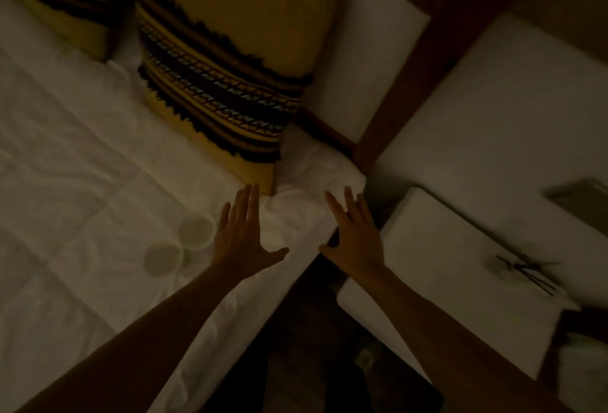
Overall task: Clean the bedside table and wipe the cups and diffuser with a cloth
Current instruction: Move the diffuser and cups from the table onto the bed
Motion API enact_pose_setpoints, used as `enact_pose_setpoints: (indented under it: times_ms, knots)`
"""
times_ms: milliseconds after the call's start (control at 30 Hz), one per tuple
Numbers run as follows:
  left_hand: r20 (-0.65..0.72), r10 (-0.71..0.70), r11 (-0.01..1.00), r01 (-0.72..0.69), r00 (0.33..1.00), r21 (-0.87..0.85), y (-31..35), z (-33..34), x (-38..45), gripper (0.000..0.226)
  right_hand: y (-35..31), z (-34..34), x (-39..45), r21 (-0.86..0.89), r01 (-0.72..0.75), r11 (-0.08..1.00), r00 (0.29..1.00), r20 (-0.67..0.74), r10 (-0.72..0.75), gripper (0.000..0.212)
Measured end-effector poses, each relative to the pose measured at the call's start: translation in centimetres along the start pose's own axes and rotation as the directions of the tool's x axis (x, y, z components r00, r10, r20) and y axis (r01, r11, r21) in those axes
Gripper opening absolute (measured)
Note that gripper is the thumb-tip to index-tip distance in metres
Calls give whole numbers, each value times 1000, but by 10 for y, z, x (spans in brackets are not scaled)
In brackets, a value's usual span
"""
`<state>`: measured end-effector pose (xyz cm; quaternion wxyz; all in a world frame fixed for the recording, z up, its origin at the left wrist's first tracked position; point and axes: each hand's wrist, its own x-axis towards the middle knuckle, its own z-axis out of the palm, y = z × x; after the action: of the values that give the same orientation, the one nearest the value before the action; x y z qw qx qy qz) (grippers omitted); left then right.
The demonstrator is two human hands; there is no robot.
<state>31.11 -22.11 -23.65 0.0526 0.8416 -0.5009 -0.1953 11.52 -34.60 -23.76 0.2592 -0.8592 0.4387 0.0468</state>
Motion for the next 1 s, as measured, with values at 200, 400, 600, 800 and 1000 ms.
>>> enact_pose_setpoints:
  times_ms: [200,400,600,800,1000]
  knots:
    - [50,222,973,-225,974,48,102,22,10,140,88,-28,-59,12,-110,994,992,-63,110,107]
    - [119,417,906,-423,901,29,211,58,29,140,183,-51,-119,26,-255,966,962,-88,257,107]
    - [208,515,853,-522,832,-25,324,114,25,137,274,-49,-192,38,-361,932,928,-86,363,103]
    - [275,564,815,-578,778,-35,386,167,10,141,337,-29,-247,15,-411,911,911,-42,411,88]
    - [352,525,833,-553,775,-27,424,211,13,139,392,-27,-257,64,-515,855,853,-56,518,85]
